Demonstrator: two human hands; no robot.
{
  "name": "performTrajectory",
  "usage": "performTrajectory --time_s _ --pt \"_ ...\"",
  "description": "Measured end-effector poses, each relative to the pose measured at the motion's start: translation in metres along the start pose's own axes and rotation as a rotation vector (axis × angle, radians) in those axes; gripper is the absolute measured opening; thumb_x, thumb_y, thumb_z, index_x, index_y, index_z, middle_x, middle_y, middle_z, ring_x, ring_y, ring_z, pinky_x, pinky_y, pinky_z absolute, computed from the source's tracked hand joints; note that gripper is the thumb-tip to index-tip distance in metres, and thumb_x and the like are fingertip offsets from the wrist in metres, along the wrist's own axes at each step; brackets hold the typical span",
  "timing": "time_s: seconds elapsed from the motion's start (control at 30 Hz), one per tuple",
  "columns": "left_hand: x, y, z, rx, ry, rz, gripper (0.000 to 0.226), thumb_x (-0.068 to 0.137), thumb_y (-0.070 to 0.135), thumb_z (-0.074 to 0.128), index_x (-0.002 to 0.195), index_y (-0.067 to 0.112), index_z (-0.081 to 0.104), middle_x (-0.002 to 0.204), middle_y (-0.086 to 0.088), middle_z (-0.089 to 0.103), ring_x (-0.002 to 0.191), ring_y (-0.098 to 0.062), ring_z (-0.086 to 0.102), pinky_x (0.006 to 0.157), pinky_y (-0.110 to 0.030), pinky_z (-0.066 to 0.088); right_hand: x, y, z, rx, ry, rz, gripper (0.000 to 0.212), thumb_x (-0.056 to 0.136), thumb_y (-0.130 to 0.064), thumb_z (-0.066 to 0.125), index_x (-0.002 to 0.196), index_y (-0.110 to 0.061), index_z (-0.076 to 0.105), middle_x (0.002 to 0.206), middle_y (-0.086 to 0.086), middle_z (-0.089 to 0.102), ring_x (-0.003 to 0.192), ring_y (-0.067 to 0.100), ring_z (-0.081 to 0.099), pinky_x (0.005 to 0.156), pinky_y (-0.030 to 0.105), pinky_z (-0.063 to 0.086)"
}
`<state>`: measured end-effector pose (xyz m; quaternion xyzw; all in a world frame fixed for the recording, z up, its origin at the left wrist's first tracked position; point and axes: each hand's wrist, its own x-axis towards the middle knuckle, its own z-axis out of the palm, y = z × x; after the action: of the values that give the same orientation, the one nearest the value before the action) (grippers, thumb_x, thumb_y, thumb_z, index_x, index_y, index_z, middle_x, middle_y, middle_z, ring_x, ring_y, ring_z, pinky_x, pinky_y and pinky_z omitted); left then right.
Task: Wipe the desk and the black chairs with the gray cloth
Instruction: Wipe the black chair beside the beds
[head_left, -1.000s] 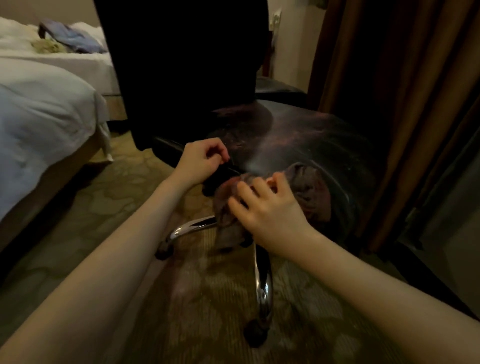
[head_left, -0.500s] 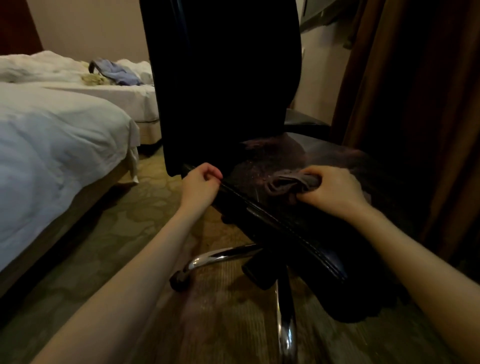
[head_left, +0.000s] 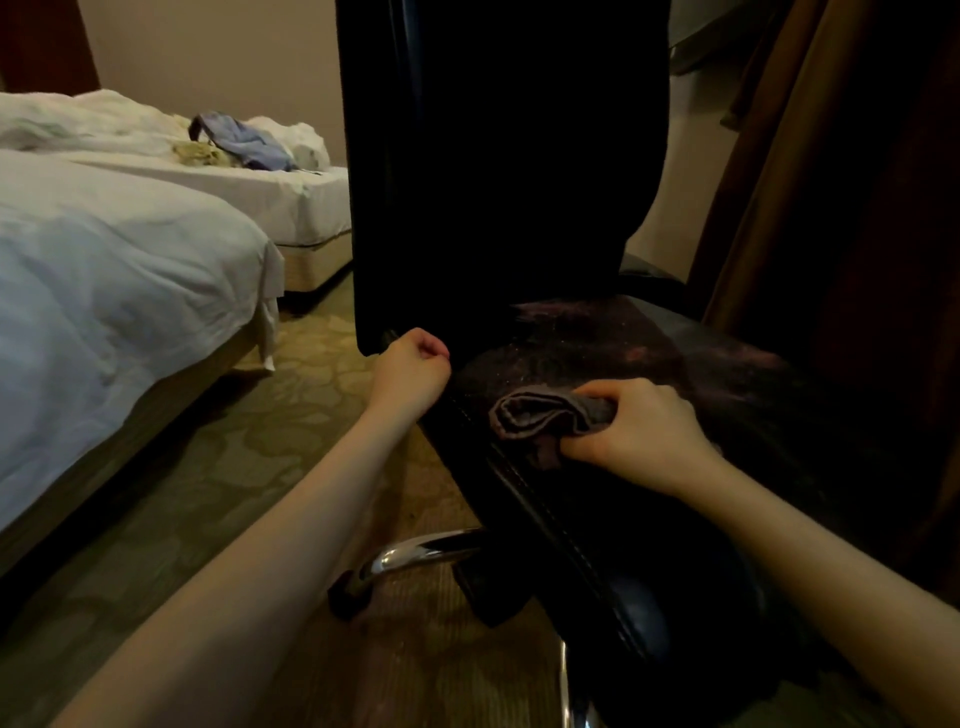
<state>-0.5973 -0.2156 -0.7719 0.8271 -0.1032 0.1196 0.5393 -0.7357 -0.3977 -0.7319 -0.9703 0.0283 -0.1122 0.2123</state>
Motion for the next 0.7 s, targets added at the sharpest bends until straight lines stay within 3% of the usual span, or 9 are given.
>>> performTrajectory --time_s 0.1,0.13,0.23,0.33,0.5,0.6,0.67,0.7 --pt "0.012 0.000 0.003 0.067 -0.055 -0.086 0.017 0.083 0.008 0.048 0.076 0.023 0.046 0.077 0.001 0.050 0.091 -0.027 0.053 0.081 -0.036 0.047 0.023 -0.007 -0.006 0.043 -0.037 0.046 0.033 0.065 -0.044 0.073 0.097 -0.033 0.069 0.096 0.001 0.068 0.097 0.023 0.062 0.077 0.028 0.046" --pt "0.014 0.002 0.006 0.095 -0.075 -0.123 0.011 0.084 0.009 0.049 0.082 0.019 0.046 0.080 0.000 0.048 0.094 -0.027 0.050 0.081 -0.035 0.044 0.036 -0.007 -0.012 0.093 0.000 0.066 0.032 0.067 -0.041 0.074 0.096 -0.030 0.069 0.095 0.003 0.068 0.098 0.024 0.063 0.078 0.028 0.046" --pt "0.021 0.003 0.012 0.134 -0.102 -0.206 0.016 0.084 0.012 0.051 0.096 0.013 0.041 0.086 -0.001 0.045 0.089 -0.021 0.044 0.074 -0.029 0.036 0.095 -0.007 -0.021 0.214 0.189 0.084 0.045 0.079 -0.031 0.072 0.119 -0.015 0.063 0.113 0.009 0.064 0.109 0.027 0.058 0.084 0.028 0.044" --pt "0.030 -0.006 0.010 -0.022 -0.069 -0.265 0.013 0.080 0.004 0.048 0.080 0.016 0.043 0.084 -0.005 0.048 0.083 -0.021 0.048 0.072 -0.031 0.040 0.155 -0.008 0.002 0.162 0.265 0.056 0.055 0.083 -0.031 0.069 0.133 -0.016 0.052 0.127 0.010 0.058 0.116 0.028 0.054 0.094 0.035 0.045" --pt "0.038 -0.031 0.009 -0.265 -0.124 -0.396 0.033 0.078 -0.013 0.055 0.072 0.016 0.039 0.073 -0.006 0.049 0.076 -0.021 0.052 0.081 -0.040 0.049 0.208 -0.010 0.056 -0.108 0.128 0.013 0.043 0.085 -0.038 0.062 0.127 -0.028 0.055 0.125 0.006 0.057 0.120 0.030 0.048 0.099 0.047 0.038" --pt "0.025 -0.031 0.010 -0.086 -0.152 -0.399 0.031 0.080 0.003 0.061 0.073 0.019 0.036 0.071 0.001 0.044 0.067 -0.014 0.045 0.068 -0.032 0.043 0.219 -0.008 0.056 -0.114 0.036 -0.001 0.040 0.084 -0.042 0.062 0.122 -0.029 0.059 0.120 0.006 0.060 0.113 0.029 0.053 0.092 0.040 0.044" --pt "0.013 -0.023 0.007 0.058 -0.122 -0.393 0.025 0.084 0.017 0.061 0.077 0.017 0.037 0.073 0.003 0.042 0.072 -0.015 0.044 0.058 -0.028 0.034 0.214 -0.008 0.051 -0.085 -0.032 -0.039 0.038 0.083 -0.039 0.064 0.119 -0.027 0.061 0.117 0.004 0.063 0.109 0.027 0.056 0.080 0.029 0.043" --pt "0.009 -0.020 0.005 0.082 -0.106 -0.398 0.023 0.085 0.022 0.060 0.084 0.014 0.039 0.074 0.004 0.041 0.075 -0.016 0.043 0.059 -0.029 0.033 0.206 -0.012 0.050 -0.075 -0.059 -0.070 0.036 0.083 -0.037 0.066 0.117 -0.026 0.063 0.115 0.003 0.063 0.108 0.025 0.057 0.077 0.028 0.041"
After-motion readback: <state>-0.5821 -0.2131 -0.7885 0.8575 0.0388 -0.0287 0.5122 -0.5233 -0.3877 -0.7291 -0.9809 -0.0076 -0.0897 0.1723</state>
